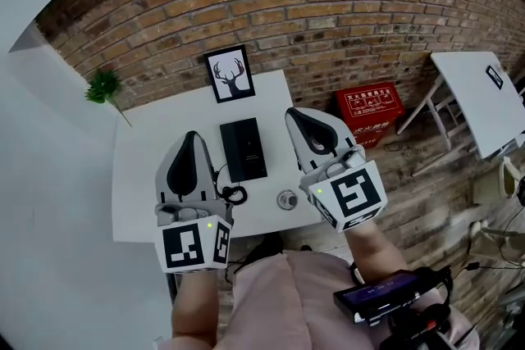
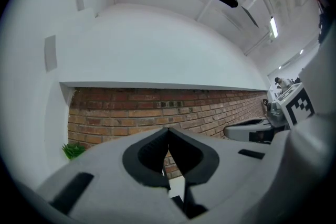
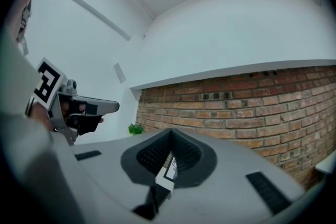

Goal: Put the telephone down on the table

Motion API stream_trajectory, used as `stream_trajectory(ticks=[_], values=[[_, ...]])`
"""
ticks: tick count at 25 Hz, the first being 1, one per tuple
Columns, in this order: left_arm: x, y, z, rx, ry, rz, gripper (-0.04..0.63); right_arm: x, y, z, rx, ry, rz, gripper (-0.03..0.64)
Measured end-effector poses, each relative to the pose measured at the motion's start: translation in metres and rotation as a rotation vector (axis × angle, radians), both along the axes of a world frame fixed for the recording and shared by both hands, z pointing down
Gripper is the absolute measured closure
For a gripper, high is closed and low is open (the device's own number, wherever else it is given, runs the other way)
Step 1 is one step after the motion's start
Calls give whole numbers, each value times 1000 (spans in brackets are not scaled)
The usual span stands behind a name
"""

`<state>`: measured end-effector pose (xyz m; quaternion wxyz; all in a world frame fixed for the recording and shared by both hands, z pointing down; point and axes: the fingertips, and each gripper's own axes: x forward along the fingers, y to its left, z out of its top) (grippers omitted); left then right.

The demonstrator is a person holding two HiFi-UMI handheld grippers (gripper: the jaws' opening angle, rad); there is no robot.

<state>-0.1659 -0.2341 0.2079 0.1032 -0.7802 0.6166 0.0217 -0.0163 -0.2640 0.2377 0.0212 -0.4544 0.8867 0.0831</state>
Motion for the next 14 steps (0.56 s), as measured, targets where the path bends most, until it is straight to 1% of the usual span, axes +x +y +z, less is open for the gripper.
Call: stream_trajectory(ticks=[8,14], values=[[-1,1,4,-14,-15,7,597,-5,0,2,-5,3,2,613],[-11,-1,5,-13,-15,-5,596,-12,-3,4,-8,8,-2,613]])
